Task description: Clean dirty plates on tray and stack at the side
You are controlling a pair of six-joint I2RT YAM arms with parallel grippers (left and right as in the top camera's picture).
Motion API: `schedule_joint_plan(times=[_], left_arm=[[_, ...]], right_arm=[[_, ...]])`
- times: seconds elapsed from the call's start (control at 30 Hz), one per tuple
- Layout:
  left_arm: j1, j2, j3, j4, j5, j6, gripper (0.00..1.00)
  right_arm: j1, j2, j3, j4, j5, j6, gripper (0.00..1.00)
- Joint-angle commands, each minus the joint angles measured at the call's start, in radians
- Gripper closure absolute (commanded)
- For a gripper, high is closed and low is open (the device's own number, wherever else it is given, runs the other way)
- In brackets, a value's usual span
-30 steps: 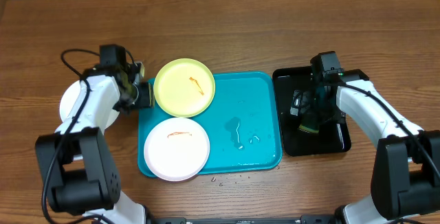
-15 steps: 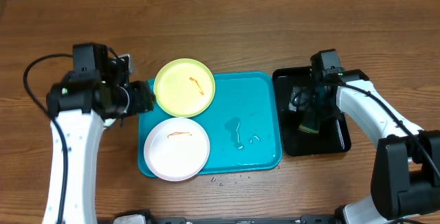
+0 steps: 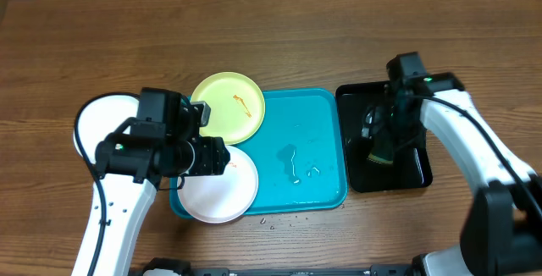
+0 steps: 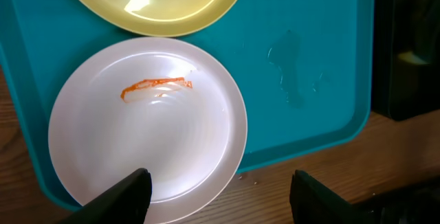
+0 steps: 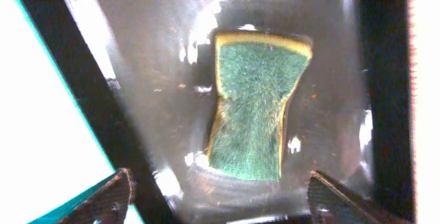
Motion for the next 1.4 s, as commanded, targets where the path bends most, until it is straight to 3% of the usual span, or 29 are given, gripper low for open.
schedule_joint_plan(times=[0.0,0.13,0.17,0.2,0.5,0.83,1.37], left_arm=[[-0.020,-0.002,-0.039,0.037,-0.030,-0.082,0.32],[-0.064,-0.002,-0.051,0.067,-0.092,-0.135,0.32],[-0.082,-0.002,-0.053,0.069,-0.115,-0.149,0.32],[-0.098,-0.002,-0.053,0.069,-0.134,-0.159,0.32],[-0.166,0.002,-0.058,0.064,-0.200,-0.189,0.30],[-0.166,0.002,-0.058,0.063,-0.229,-0.188,0.27],[-0.166,0.002,-0.058,0.072,-0.230,-0.188,0.23]], right_arm=[[0.012,-0.121,0.018,-0.081,-0.008,0.066,0.38],[0.033,-0.137,-0.082,-0.060,-0.008,0.082,0.76],[0.042,-0.137,-0.117,-0.036,-0.009,0.099,0.90],[0.053,-0.137,-0.151,-0.007,-0.008,0.117,0.96],[0.234,-0.137,-0.358,0.203,-0.006,0.257,0.96],[0.317,-0.137,-0.369,0.181,-0.008,0.279,0.96],[0.323,-0.137,-0.374,0.145,-0.035,0.278,0.96]])
